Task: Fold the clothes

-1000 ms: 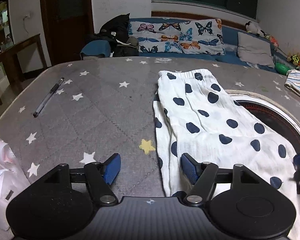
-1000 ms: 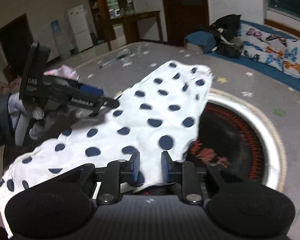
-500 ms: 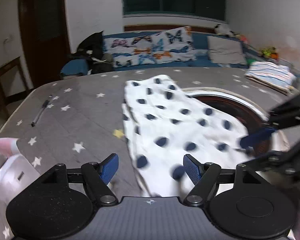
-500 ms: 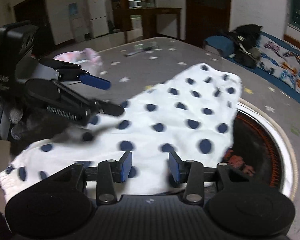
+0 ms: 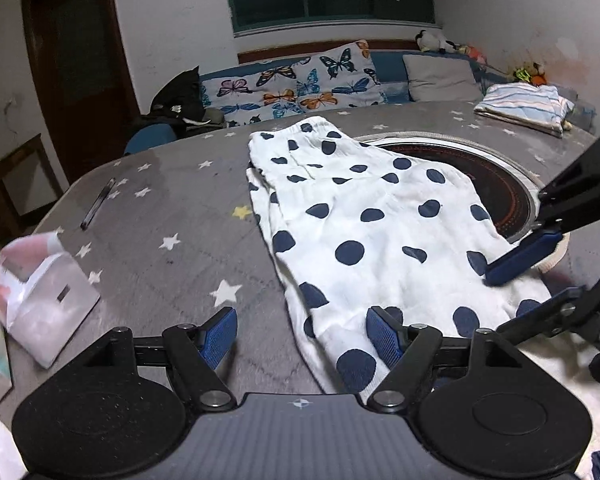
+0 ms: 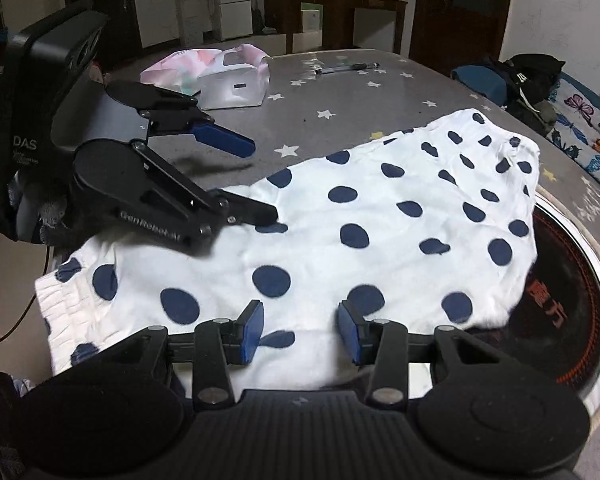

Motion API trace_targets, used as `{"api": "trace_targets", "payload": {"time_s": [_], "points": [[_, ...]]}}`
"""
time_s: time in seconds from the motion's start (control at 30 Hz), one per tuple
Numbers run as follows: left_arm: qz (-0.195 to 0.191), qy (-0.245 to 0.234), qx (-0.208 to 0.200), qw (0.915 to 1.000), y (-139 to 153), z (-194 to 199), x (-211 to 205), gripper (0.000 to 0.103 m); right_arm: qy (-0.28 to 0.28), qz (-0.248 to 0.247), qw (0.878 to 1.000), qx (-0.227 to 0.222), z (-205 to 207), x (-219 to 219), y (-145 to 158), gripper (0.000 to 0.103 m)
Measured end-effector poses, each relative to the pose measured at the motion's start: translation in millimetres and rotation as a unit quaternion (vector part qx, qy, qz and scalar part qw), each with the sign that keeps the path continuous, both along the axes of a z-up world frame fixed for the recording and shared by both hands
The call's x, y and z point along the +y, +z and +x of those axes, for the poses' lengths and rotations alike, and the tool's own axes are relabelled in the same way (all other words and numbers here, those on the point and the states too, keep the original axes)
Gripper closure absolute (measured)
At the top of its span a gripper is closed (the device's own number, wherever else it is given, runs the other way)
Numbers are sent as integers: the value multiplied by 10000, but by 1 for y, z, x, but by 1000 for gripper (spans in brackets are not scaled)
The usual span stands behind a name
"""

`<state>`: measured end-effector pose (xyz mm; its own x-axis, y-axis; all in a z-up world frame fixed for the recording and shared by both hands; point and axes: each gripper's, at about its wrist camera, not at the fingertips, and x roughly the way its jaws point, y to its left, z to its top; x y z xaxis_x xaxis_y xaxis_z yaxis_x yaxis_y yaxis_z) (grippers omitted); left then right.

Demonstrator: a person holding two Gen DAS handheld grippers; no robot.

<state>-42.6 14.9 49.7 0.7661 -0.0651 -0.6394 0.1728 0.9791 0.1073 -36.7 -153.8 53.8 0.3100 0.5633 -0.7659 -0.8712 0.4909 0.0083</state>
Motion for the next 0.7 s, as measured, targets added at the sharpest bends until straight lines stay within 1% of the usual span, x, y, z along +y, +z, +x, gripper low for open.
{"api": "trace_targets", "payload": {"time_s": [0.07,0.13,0.17,0.2,0.57,0.7], "points": [[-76,43,3,10000,3,-2,1,26,-14,11,10000,-29,-4,0,2,62],[-117,71,-31,9999,6,-6,0,22,-35,124,9999,-64,-6,2,6,58],[-130,99,-31,9999,6,-7,0,20,-45,181,9998,-82,-7,3,9,55],[-143,128,-28,9998,6,-8,0,19,-55,237,9997,-100,-8,3,11,53],[-119,260,-58,9996,8,-19,3,14,-132,231,9996,-22,-18,14,5,52],[-118,276,-92,9995,9,-21,2,14,-302,443,9985,-84,-16,17,14,52]]}}
